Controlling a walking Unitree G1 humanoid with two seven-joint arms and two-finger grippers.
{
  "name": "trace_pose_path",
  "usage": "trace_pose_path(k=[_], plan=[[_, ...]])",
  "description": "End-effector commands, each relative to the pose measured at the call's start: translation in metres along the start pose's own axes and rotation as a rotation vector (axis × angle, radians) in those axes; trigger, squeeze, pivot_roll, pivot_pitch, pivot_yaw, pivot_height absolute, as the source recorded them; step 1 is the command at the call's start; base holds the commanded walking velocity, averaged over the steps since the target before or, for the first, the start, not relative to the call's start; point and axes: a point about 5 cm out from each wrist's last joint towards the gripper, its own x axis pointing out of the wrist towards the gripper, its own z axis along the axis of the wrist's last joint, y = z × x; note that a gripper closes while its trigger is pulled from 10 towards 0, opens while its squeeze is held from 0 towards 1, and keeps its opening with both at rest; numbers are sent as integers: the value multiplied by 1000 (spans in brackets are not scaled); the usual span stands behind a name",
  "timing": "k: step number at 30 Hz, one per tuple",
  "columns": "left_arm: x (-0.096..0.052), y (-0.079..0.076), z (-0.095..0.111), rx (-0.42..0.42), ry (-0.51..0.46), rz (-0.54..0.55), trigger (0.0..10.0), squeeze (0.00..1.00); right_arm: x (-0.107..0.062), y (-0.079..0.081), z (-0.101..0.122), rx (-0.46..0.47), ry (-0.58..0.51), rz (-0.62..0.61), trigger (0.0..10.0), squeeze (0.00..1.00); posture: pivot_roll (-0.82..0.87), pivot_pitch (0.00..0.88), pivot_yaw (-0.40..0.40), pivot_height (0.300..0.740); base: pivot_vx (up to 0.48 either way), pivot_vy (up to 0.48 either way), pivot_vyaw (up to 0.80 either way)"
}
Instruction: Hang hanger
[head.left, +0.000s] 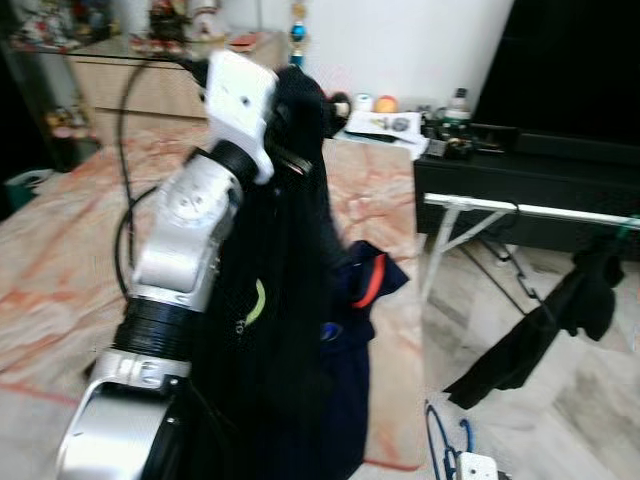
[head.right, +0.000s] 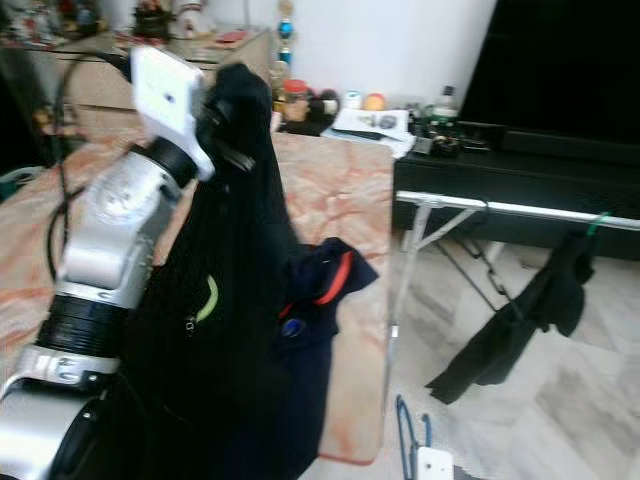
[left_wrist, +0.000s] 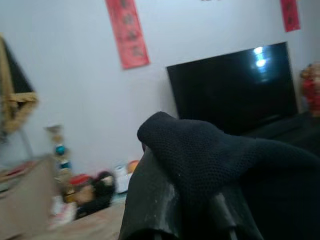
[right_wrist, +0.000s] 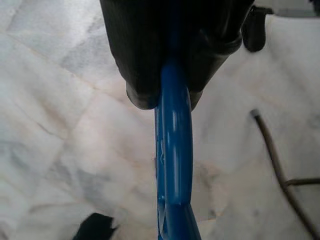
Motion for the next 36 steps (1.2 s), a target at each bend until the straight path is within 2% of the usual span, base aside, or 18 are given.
trace_pose_path(k=[1,8,10,11,13,14,16,19,20,21,22,23,24,25,26,30,34,36], plan=[[7,2,16,34,-64,-2,10000,0,-1,3,-6,18,20,1,10000,0,209,0,-26,740,371,0,0],[-2,26,-7,102,47,119,10000,0,-1,2,-6,7,28,3,10000,0,212,0,-31,740,352,0,0],[-10,29,-19,79,100,135,10000,0,-1,2,-6,6,30,5,10000,0,212,0,-31,740,0,0,0],[-18,28,-33,79,176,126,10000,0,-1,2,-6,1,34,9,10000,0,215,0,-35,740,0,0,0],[-36,25,-56,132,295,106,10000,0,-1,2,-6,-11,39,15,10000,0,216,0,-35,740,0,0,0],[-54,22,-74,114,394,103,10000,0,-1,2,-7,-14,40,17,10000,0,211,0,-35,740,0,0,0],[-73,14,-85,70,453,77,10000,0,-1,2,-7,-13,40,17,10000,0,212,0,-35,740,0,0,0],[-90,5,-91,55,483,47,10000,0,-1,2,-7,-16,40,17,10000,0,212,0,-35,740,0,0,0],[-102,0,-93,43,501,44,10000,0,-1,1,-7,-19,41,16,10000,0,214,0,-33,740,0,0,0],[-102,0,-93,43,501,44,10000,0,-1,1,-7,-19,41,16,10000,0,214,0,-33,740,0,0,0],[-121,-5,-97,63,547,44,10000,0,-1,1,-7,-27,43,16,10000,0,214,0,-33,740,0,0,0],[-131,-7,-99,81,567,37,10000,231,-1,1,-7,-28,44,16,10000,0,213,0,-30,740,0,0,0],[-137,-9,-100,92,578,31,10000,231,-1,1,-7,-28,44,16,10000,0,213,0,-30,740,0,0,0],[-143,-9,-102,93,598,41,10000,824,-1,1,-7,-28,44,16,10000,0,214,0,-30,740,0,0,0],[-150,-10,-102,88,612,52,10000,1000,-1,1,-8,-26,44,15,10000,0,213,0,-30,740,0,0,0],[-162,-16,-94,48,609,46,10000,1000,-1,1,-8,-28,46,15,10000,0,212,0,-28,740,0,0,0],[-177,-28,-79,100,623,-158,10000,1000,-1,0,-8,-29,47,14,10000,0,216,0,-27,740,0,0,0],[-183,-33,-74,88,634,-222,10000,1000,-1,0,-8,-30,48,14,10000,0,222,0,-27,740,0,0,0]])
